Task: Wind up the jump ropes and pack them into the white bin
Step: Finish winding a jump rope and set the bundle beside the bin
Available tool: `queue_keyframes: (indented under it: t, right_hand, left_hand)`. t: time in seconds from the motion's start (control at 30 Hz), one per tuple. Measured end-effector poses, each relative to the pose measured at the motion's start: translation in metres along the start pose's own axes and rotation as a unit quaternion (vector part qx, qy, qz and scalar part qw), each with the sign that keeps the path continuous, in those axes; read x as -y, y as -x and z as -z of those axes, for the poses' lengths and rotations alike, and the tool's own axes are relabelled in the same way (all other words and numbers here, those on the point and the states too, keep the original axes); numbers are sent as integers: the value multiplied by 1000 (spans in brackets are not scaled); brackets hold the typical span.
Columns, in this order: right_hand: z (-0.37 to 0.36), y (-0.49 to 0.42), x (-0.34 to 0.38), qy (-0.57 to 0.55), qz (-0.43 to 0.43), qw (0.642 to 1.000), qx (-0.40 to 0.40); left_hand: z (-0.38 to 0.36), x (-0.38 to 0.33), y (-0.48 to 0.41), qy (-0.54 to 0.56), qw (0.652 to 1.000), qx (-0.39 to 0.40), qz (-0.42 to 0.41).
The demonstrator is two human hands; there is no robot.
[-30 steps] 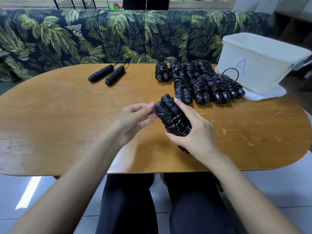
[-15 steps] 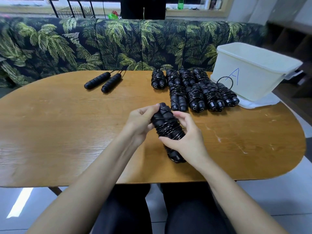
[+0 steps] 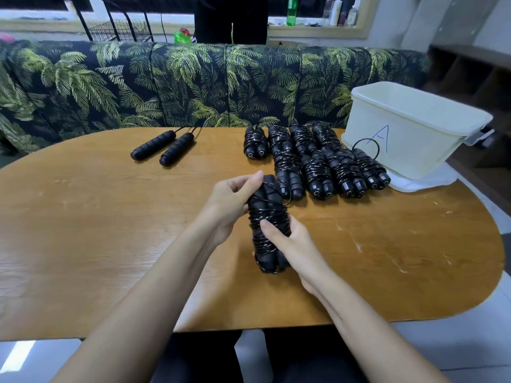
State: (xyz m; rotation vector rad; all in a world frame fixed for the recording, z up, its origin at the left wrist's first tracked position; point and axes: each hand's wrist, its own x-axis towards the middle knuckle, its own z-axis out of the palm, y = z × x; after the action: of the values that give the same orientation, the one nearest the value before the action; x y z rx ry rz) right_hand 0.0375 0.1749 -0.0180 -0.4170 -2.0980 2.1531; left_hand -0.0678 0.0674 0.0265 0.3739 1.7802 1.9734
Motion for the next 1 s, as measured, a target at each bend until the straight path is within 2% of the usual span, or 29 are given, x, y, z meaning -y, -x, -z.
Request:
queue_keyframes:
  t: [0.17,0.2,0.27,0.33,0.43,0.53,0.6,0.67,0.73,0.8,0.9,1.0]
  right_hand:
    - [2,-54,26,146,8,989,-4]
    - [3,-65,28,228,18,973,5]
    - [10,-83,33,425,68,902,-8]
    - [21,-95,39,515,116,847,-66]
    - [40,-112,34,558,141,812,-95]
    - [47,-121,21,595,140,789,-65]
    - [50,-124,13,607,150,778,-54]
    - [52,-127,8,616,171,767,-59]
    - [52,-127,5,629,192,752,-56]
    - [51,-128,2,644,214,732,-53]
    - [43,-132,5,668,253,695,-85]
    - [13,-144,21,656,330,671,-98]
  left_hand:
    - [5,9,-23,-21,1000,-14,14]
    - [7,10,-30,-3,999,-27,23]
    - [13,6,-50,20,996,-75,38]
    - [18,2,-76,9,994,-98,54]
    - [12,3,-111,-42,991,-86,93]
    - [6,18,-139,-191,976,-61,84]
    - [8,25,-146,-304,950,-29,61]
    - [14,30,-142,-414,910,-18,22]
    - [17,35,-128,-419,907,-33,-24]
    - [19,39,-116,-390,918,6,-77]
    - [29,38,-112,-380,920,75,-63]
    - [59,31,-121,-458,886,52,-54]
